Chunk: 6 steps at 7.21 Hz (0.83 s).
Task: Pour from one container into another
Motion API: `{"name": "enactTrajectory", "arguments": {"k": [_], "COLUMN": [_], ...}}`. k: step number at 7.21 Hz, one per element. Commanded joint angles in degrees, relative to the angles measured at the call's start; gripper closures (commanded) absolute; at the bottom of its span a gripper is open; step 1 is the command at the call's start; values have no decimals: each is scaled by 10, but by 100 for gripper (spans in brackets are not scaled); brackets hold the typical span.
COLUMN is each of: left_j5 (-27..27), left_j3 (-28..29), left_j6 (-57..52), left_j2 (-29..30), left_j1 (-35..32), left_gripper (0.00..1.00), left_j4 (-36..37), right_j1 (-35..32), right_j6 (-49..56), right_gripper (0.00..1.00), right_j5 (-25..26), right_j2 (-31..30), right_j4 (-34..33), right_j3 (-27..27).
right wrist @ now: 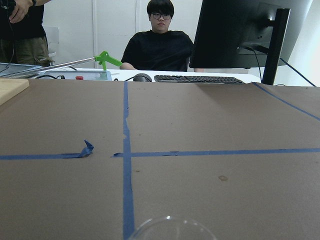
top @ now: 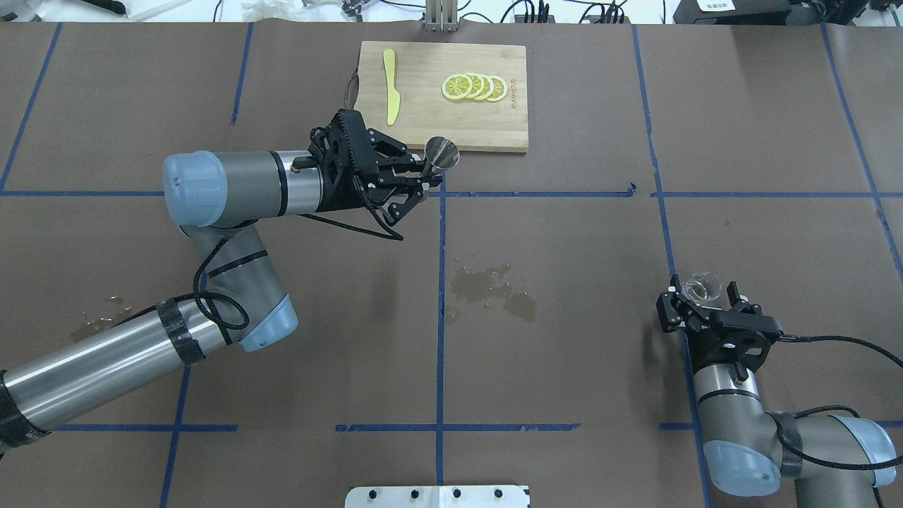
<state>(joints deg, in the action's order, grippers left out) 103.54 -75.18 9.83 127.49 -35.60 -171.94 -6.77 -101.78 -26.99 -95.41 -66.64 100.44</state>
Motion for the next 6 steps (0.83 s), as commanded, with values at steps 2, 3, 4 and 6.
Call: {"name": "enactTrajectory", "arguments": {"k": [2, 3, 4, 6], "left_j5": [0, 0, 0, 0], "left_j3": [-1, -1, -1, -1], "left_j6": [0, 0, 0, 0], "left_j2": [-1, -1, -1, -1], "left_j1": [0, 0, 0, 0], "left_gripper": [100, 100, 100, 100], "left_j4": [-1, -1, -1, -1], "right_j1": [1, 1, 1, 1], "right_j6": [0, 0, 0, 0], "right_gripper": [22, 50, 71, 92], "right_j5": [0, -1, -1, -1], "right_j2": [7, 11, 11, 11], "right_j4": [0, 0, -1, 0], "right_j3": [-7, -7, -7, -7]}}
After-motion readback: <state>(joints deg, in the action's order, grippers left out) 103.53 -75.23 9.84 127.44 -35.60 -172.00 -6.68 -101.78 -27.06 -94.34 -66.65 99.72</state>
